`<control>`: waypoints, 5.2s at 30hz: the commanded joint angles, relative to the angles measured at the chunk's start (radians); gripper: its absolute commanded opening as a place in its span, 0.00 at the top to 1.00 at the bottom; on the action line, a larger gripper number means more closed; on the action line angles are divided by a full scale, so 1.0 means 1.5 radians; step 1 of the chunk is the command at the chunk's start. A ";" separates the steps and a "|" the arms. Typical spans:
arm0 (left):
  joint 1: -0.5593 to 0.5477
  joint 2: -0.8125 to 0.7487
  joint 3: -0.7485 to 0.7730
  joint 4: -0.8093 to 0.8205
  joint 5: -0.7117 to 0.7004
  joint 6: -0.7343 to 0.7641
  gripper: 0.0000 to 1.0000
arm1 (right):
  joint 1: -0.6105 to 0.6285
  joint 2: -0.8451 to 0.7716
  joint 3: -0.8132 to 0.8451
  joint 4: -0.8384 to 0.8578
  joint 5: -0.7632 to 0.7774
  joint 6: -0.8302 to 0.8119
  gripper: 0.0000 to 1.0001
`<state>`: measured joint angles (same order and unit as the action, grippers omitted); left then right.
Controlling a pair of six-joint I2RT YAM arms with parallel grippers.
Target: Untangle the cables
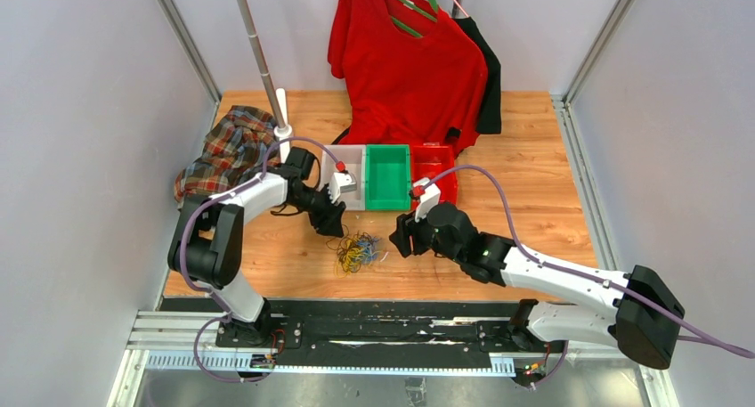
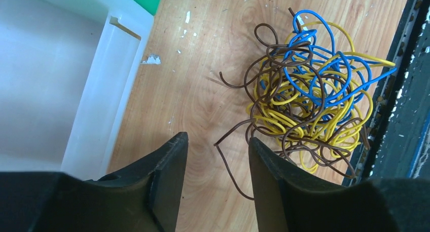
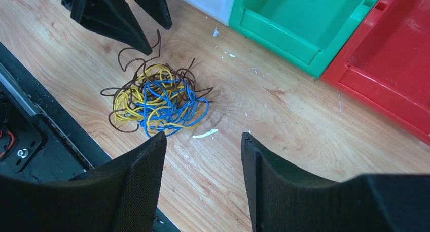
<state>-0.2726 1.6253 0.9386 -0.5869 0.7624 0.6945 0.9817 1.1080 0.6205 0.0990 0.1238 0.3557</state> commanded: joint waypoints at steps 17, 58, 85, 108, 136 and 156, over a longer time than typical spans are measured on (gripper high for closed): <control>-0.007 0.013 0.019 -0.004 0.040 0.015 0.63 | 0.015 0.006 0.027 -0.010 -0.007 0.007 0.49; -0.031 -0.329 0.158 -0.163 0.036 -0.217 0.99 | 0.075 0.210 0.243 0.144 0.009 -0.089 0.26; -0.056 -0.319 0.388 -0.195 0.096 -0.308 0.99 | 0.068 0.384 0.240 0.283 0.052 -0.084 0.41; -0.056 -0.254 0.665 -0.196 -0.048 -0.329 1.00 | 0.051 0.299 0.048 0.312 0.099 -0.029 0.48; -0.055 -0.106 0.250 0.154 -0.399 -0.221 1.00 | 0.045 0.035 -0.021 0.157 0.244 -0.015 0.47; -0.056 0.032 0.227 0.191 -0.408 -0.241 0.88 | 0.032 0.027 0.017 0.111 0.236 -0.026 0.45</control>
<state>-0.3504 1.6398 1.2636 -0.2844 0.0818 0.3534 1.0424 1.1549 0.5972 0.3061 0.4644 0.3244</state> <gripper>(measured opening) 0.055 0.541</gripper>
